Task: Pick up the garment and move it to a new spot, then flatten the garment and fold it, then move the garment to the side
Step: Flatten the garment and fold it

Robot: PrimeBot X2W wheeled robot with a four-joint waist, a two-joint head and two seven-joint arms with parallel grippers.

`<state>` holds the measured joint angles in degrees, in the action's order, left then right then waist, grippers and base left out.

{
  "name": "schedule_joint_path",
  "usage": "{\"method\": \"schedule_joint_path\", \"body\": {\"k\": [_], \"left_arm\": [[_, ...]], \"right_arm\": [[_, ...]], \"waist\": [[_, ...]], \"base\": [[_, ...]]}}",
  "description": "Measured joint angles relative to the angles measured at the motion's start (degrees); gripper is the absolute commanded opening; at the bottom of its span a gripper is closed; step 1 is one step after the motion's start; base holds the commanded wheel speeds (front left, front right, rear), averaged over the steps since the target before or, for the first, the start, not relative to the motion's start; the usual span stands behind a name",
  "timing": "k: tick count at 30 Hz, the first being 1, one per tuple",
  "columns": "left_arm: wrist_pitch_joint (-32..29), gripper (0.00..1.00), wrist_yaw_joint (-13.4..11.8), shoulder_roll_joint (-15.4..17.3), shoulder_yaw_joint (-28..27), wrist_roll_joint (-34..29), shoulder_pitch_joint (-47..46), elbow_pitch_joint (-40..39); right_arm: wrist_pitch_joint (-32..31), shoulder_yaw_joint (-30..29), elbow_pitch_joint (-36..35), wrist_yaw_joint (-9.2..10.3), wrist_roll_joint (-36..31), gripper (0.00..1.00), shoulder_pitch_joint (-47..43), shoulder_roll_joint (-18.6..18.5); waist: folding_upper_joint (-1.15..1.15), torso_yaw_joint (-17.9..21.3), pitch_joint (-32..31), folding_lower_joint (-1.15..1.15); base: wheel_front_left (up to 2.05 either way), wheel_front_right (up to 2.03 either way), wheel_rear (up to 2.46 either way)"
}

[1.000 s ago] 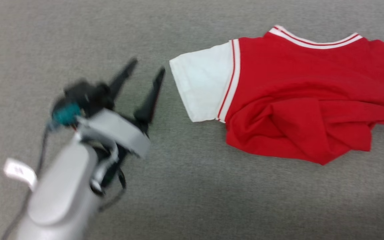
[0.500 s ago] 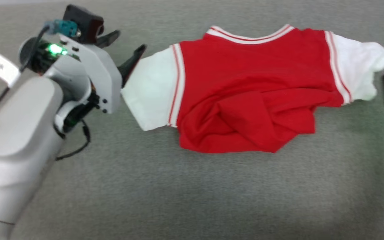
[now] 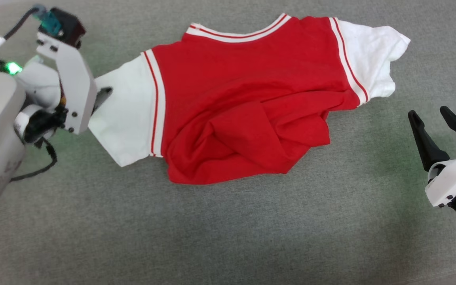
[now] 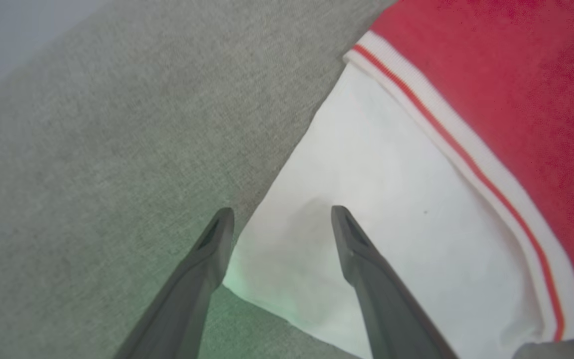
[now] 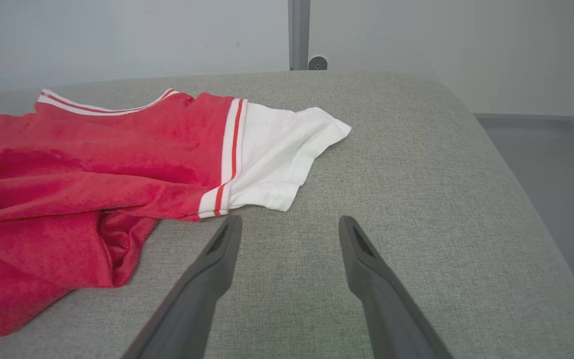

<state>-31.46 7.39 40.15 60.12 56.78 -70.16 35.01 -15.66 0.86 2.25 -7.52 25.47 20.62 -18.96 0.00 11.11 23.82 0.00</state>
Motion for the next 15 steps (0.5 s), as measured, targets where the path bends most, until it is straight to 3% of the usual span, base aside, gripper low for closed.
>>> {"method": "schedule_joint_path", "body": {"k": [10, 11, 13, 14, 15], "left_arm": [[-5.2, 1.00, -0.1, 1.1, 4.9, 9.3, -1.9, 1.8], [-5.8, 0.81, -0.1, 1.2, 5.3, 10.1, -2.1, 1.6], [-6.5, 0.16, -0.1, 1.5, 6.5, 10.9, -2.7, 0.5], [-6.4, 0.00, -0.1, 1.6, 6.8, 11.2, -2.8, 0.1], [-6.3, 0.00, -0.1, 1.6, 7.2, 11.5, -3.1, -0.1]], "right_arm": [[-0.7, -0.3, -1.9, 0.00, -0.7, 1.00, -0.1, 0.8], [-0.9, -0.3, -1.9, 0.00, -0.7, 1.00, -0.1, 0.9], [-1.6, 0.0, -1.9, 0.00, -0.7, 1.00, 0.1, 0.5], [-2.0, 0.2, -1.9, 0.00, -0.6, 1.00, 0.8, 0.3], [-2.4, 0.4, -1.9, 0.00, -0.3, 1.00, 1.9, 0.0]], "waist": [[0.00, 1.2, 1.8, 0.00], [0.00, 1.1, 1.8, 0.00], [0.00, 0.9, 1.9, 0.00], [0.00, 0.8, 2.0, 0.00], [0.00, 0.7, 2.1, 0.00]], "base": [[0.00, 0.00, 0.00], [0.00, 0.00, 0.00], [0.00, 0.00, 0.00], [0.00, 0.00, 0.00], [0.00, 0.00, 0.00]]}}
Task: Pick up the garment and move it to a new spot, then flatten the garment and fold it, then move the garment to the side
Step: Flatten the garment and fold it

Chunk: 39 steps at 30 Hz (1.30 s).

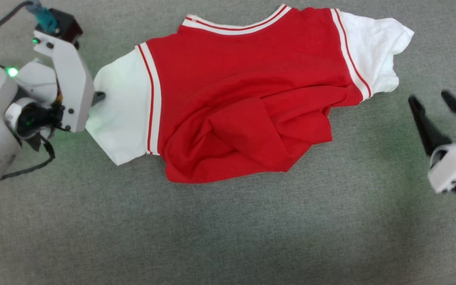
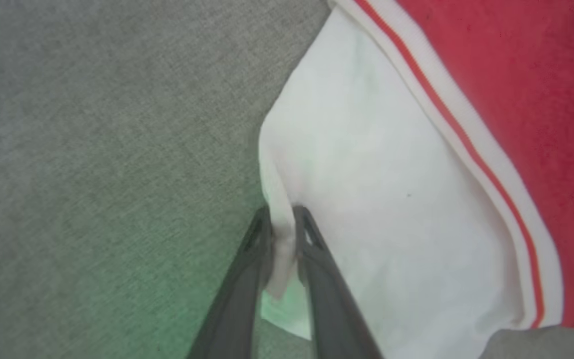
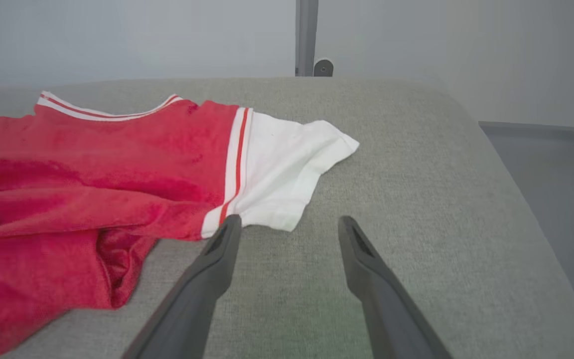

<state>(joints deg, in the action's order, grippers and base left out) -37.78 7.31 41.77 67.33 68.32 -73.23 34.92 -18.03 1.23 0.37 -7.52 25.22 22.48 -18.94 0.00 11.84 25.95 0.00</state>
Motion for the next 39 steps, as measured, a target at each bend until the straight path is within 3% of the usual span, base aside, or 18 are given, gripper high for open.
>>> {"method": "schedule_joint_path", "body": {"k": [6, 13, 23, 30, 31, 32, 33, 34, 39], "left_arm": [[2.7, 0.00, 0.0, -0.9, 2.1, 0.6, -1.9, -1.4], [5.3, 0.00, 0.0, -3.6, 4.0, 0.5, -4.8, -3.1], [7.2, 0.00, 0.2, -5.9, 5.2, -0.2, -9.2, -6.2], [8.8, 0.00, 0.3, -7.0, 5.1, -0.2, -10.1, -7.0], [8.8, 0.00, 0.3, -7.0, 5.1, -0.2, -10.1, -7.0], [8.8, 0.00, 0.3, -7.0, 5.1, -0.1, -10.1, -7.0], [8.8, 0.00, 0.3, -7.1, 5.1, -0.1, -10.1, -7.0], [8.9, 0.00, 0.3, -7.1, 5.1, 0.1, -10.1, -7.0], [11.0, 0.00, 0.3, -7.6, 5.3, 1.5, -9.2, -5.7]], "right_arm": [[-7.0, 4.6, 3.8, 0.00, 3.7, 1.00, 9.9, -4.5], [-16.1, 10.3, 17.1, 0.00, 6.1, 1.00, 25.2, -11.4], [-23.5, 13.0, 36.9, 0.00, 6.3, 1.00, 41.0, -13.9], [-27.4, 16.2, 42.5, 0.25, 9.3, 1.00, 44.4, -14.8], [-27.5, 16.4, 42.8, 0.25, 9.8, 0.92, 44.7, -15.0], [-27.6, 16.9, 43.0, 0.25, 10.2, 0.44, 44.8, -15.2], [-27.6, 17.5, 43.1, 0.25, 10.5, 0.11, 45.0, -15.3], [-27.6, 18.0, 43.2, 0.25, 10.7, 0.00, 45.1, -15.5], [-23.7, 19.5, 44.7, 0.14, 11.6, 0.00, 45.2, -14.7]], "waist": [[0.00, -1.3, 1.1, 0.00], [0.00, -4.3, 2.8, 0.00], [0.00, -9.1, 7.1, 0.00], [0.00, -11.5, 9.3, 0.00], [0.00, -11.6, 9.4, 0.00], [0.00, -11.7, 9.5, 0.00], [0.00, -11.7, 9.5, 0.00], [0.00, -11.6, 9.4, 0.00], [0.00, -11.4, 8.5, 0.00]], "base": [[0.00, 0.00, 0.00], [0.00, 0.00, 0.00], [0.00, 0.00, 0.00], [0.00, 0.00, 0.00], [0.00, 0.00, 0.00], [0.00, 0.00, 0.00], [0.00, 0.00, 0.00], [0.00, 0.00, 0.00], [0.00, 0.00, 0.00]]}}
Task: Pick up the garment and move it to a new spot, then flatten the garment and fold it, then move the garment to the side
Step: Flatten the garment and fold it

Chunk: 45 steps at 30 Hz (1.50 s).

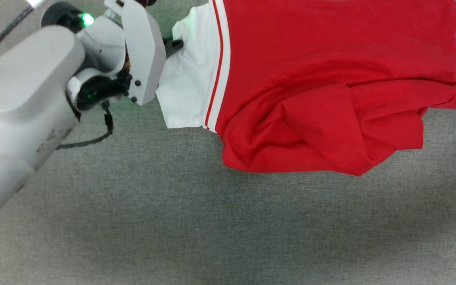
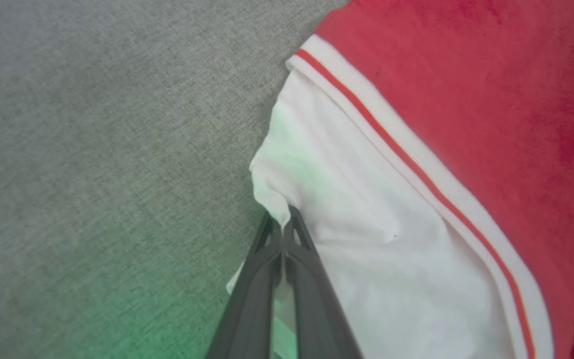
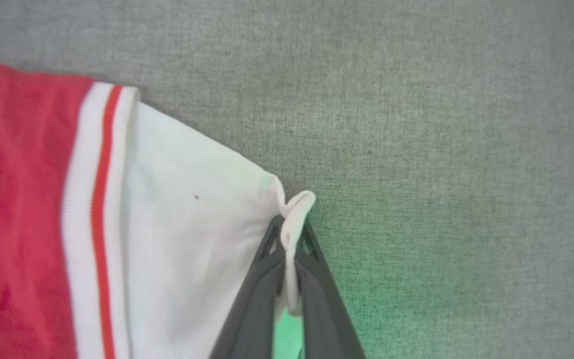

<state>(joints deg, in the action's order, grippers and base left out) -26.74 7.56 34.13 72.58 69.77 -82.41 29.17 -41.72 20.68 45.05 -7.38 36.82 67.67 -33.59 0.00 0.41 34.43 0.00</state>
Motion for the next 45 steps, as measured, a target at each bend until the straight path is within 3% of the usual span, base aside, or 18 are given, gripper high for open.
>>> {"method": "schedule_joint_path", "body": {"k": [6, 16, 25, 31, 36, 41, 45], "left_arm": [[7.9, 0.00, 0.0, -2.1, -0.6, 4.3, 2.8, 4.5], [25.9, 0.00, 0.0, -5.0, -7.3, 8.1, 2.3, 16.0], [37.7, 0.00, -1.8, -10.7, -15.3, 9.5, -12.3, 31.5], [41.6, 0.00, -3.3, -11.5, -20.8, 8.4, -23.6, 36.8], [41.9, 0.00, -2.4, -10.9, -28.9, 4.0, -26.8, 34.9], [41.9, 0.00, -0.8, -11.8, -33.8, 1.3, -18.0, 33.1], [41.9, 0.00, -0.3, -12.6, -34.5, 1.4, -8.7, 29.4]], "right_arm": [[7.9, 1.6, 1.3, 0.00, 0.5, 0.00, -0.5, 0.5], [27.7, -5.4, 7.0, -0.11, -2.4, 0.00, 8.5, 5.6], [43.4, -16.7, 18.8, -0.12, -8.7, 0.00, 27.6, 11.8], [51.9, -22.5, 25.3, -0.14, -11.3, 0.00, 39.0, 15.5], [54.0, -23.2, 26.9, -0.14, -13.2, 0.00, 42.8, 16.8], [51.6, -19.6, 27.3, -0.14, -13.9, 0.00, 38.7, 18.3], [48.6, -15.1, 24.6, -0.14, -11.5, 0.00, 31.2, 18.7]], "waist": [[0.00, -0.2, -2.8, 0.00], [0.00, -1.4, -8.3, 0.00], [0.00, -2.8, -6.3, 0.00], [0.00, -2.5, -4.7, 0.00], [0.00, -2.1, -4.8, 0.00], [0.00, -2.4, -5.9, 0.00], [0.00, -2.7, -6.8, 0.00]], "base": [[0.00, 0.00, 0.00], [0.00, 0.00, 0.00], [0.00, 0.00, 0.00], [0.00, 0.00, 0.00], [0.00, 0.00, 0.00], [0.00, 0.00, 0.00], [0.00, 0.00, 0.00]]}}
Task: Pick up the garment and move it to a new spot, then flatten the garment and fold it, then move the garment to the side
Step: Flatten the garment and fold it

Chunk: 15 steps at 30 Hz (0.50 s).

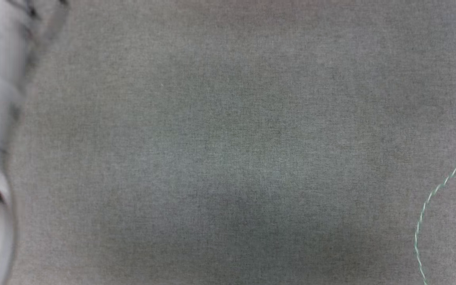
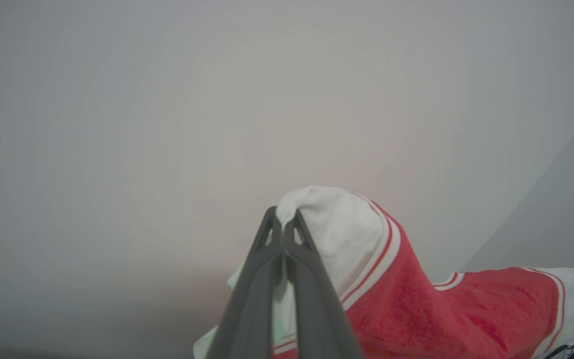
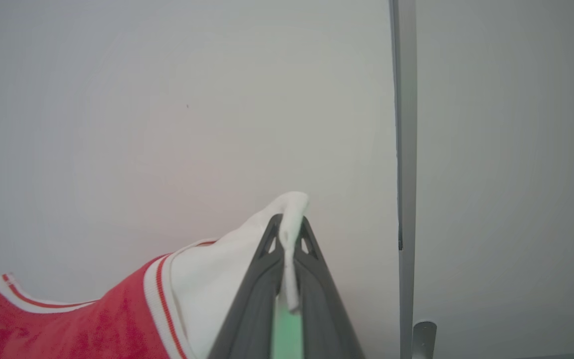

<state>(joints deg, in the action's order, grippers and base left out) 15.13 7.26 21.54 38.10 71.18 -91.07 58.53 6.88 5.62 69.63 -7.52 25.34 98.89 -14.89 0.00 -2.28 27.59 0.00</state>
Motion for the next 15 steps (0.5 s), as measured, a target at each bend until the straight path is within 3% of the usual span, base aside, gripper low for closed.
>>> {"method": "schedule_joint_path", "body": {"k": [3, 6, 11, 15], "left_arm": [[-0.1, 0.00, 0.1, -0.1, 0.4, 3.4, 8.4, -6.5], [-0.9, 0.00, 0.1, 2.1, 1.8, 5.7, 16.4, -14.4], [-0.5, 0.00, 0.1, 5.5, 3.4, 9.1, 29.3, -23.4], [-0.2, 0.00, 0.1, 7.8, 3.0, 11.6, 39.0, -29.1]], "right_arm": [[-3.2, 3.8, -4.1, 0.00, 3.5, 0.00, -6.8, -1.2], [-7.0, 7.1, -9.8, 0.00, 8.6, 0.00, -14.8, -3.8], [-14.7, 13.6, -23.2, 0.00, 17.7, 0.00, -30.1, -9.0], [-18.2, 15.3, -33.9, 0.00, 23.2, 0.00, -41.9, -13.7]], "waist": [[0.00, -0.1, -0.8, 0.00], [0.00, -0.2, -1.8, 0.00], [0.00, -0.4, -4.0, 0.00], [0.00, -0.1, -6.5, 0.00]], "base": [[0.00, 0.00, 0.00], [0.00, 0.00, 0.00], [0.00, 0.00, 0.00], [0.00, 0.00, 0.00]]}}
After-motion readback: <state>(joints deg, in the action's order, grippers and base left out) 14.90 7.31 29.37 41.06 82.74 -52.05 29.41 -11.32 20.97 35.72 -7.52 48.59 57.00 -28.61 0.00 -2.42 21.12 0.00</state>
